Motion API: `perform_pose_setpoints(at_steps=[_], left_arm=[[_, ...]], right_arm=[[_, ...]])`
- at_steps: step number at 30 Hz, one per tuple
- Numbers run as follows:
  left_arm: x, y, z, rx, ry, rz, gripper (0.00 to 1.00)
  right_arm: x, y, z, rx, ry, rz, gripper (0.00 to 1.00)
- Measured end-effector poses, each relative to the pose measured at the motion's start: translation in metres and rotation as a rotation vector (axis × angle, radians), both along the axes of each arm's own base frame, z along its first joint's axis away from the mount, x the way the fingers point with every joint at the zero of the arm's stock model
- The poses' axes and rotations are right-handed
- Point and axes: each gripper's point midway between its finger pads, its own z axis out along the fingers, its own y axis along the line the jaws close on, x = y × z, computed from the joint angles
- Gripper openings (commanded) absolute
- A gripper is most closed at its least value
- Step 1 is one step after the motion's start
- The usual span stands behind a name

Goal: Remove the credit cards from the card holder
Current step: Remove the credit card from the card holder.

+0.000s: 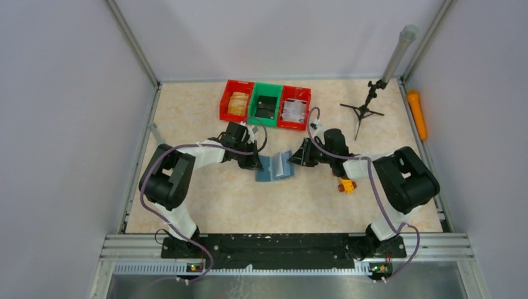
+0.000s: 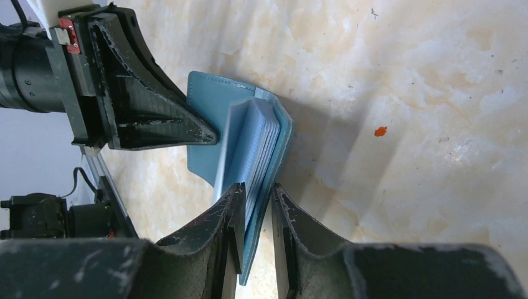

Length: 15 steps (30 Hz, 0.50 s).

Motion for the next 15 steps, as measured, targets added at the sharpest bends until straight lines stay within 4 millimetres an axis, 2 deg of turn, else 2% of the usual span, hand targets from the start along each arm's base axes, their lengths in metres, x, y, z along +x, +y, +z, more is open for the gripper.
perform_pose_setpoints(at_steps=[7, 12, 15], left_arm=[[0.000, 0.000, 0.000, -0.001, 0.000, 0.000, 0.00], [0.000, 0.000, 0.000, -0.001, 0.001, -0.001, 0.00], [0.000, 0.000, 0.000, -0.002, 0.001, -0.001, 0.00]], right_arm=[[-0.002, -0.002, -0.006, -0.028, 0.008, 0.001, 0.25], [-0.004, -0.003, -0.011, -0.051, 0.013, 0.000, 0.30], [-0.006, -0.002, -0.012, -0.059, 0.017, 0.006, 0.28]])
